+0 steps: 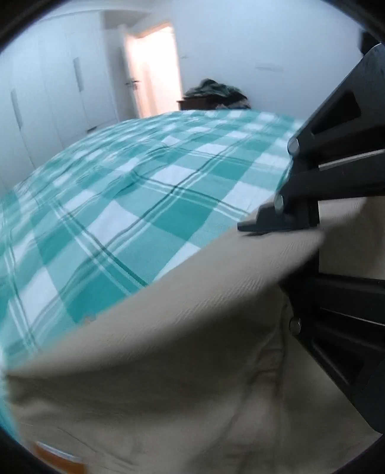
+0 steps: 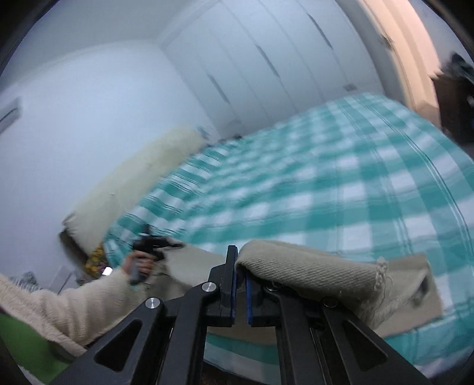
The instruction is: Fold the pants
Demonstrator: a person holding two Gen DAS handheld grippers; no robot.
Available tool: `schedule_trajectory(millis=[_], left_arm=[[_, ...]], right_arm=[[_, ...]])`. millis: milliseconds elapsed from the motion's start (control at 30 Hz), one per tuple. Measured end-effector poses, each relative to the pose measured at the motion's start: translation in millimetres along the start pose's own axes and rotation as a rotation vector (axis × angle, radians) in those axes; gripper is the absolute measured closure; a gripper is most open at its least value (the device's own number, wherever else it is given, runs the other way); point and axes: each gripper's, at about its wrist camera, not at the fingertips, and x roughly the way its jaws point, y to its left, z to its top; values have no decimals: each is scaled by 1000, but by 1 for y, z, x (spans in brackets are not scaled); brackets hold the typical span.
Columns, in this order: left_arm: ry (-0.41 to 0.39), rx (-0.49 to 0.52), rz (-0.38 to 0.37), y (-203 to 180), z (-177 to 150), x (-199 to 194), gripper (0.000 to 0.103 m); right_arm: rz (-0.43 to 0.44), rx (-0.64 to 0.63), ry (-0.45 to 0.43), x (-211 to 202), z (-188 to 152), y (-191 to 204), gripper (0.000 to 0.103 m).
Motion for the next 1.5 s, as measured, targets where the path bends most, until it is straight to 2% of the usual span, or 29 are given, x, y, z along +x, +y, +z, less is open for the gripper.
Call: schedule_trajectory(millis=[67,133,200,267,300,333,367,467,500,533,567,600,733,800,833,867,933,1000,1033,1133,1267,1300,1367,1433,1467,1500], left_arm=[[-75,46,-30,-19,-10,-25,101],[-186,137,-87,-45,-31,-69,101],[-312,229,-124,-66,-62,-117,98],[-378,284,-139,-65,-94,-143,93],[-376,291,-135,-57,-112,-146,93],[-338,280,-111,-43,-129,-137,93],[-270,260,-64,-24,-149,-115,93],[-69,217,94,26,-186,-39,93],[-35,204,143,36,-193,-22,93],[-11,190,161,45,-199,-10,94],[-20,175,155,49,-202,-7,94],[-24,171,153,48,-203,-8,94],[-30,228,167,33,-198,-15,93],[-30,229,172,33,-196,-9,93],[-28,227,177,34,-196,-5,93],[-26,222,182,34,-195,-4,93],[-22,223,190,39,-193,-3,94],[-20,235,196,39,-197,-7,94],[-20,242,194,37,-198,-9,96],[-32,287,189,28,-202,-21,97],[19,298,268,34,-203,-3,96],[29,282,285,37,-202,2,94],[24,283,292,33,-202,-3,90],[27,323,296,25,-206,-11,61],[16,343,301,22,-209,-16,55],[2,367,312,19,-213,-22,49]], right_arm=[[-49,43,19,22,18,-33,99],[-86,-6,-17,31,45,-42,99],[-69,-93,-95,24,73,-38,99],[-53,-138,-116,17,85,-44,99],[-47,-108,-95,15,84,-57,99],[-49,-66,-68,16,78,-71,99],[-60,-20,-35,17,66,-86,99],[-177,161,152,43,11,-149,99],[-236,235,234,57,-13,-175,99],[-285,287,299,67,-32,-196,99],[-317,333,355,77,-53,-215,99],[-321,357,372,81,-64,-224,99],[-296,401,312,76,-68,-232,94],[-278,433,279,74,-64,-238,74],[-269,456,261,72,-63,-244,55],[-266,479,239,70,-63,-248,44],[-257,538,185,61,-64,-254,47],[-258,589,153,58,-66,-260,94],[-287,591,155,56,-66,-262,99],[-309,552,157,48,-59,-248,100],[-390,546,276,57,-68,-251,97],[-401,547,294,59,-68,-253,94],[-426,540,242,49,-60,-250,67],[-381,597,133,23,-59,-250,45],[-368,645,78,7,-59,-251,44],[-358,678,70,0,-60,-252,44]])
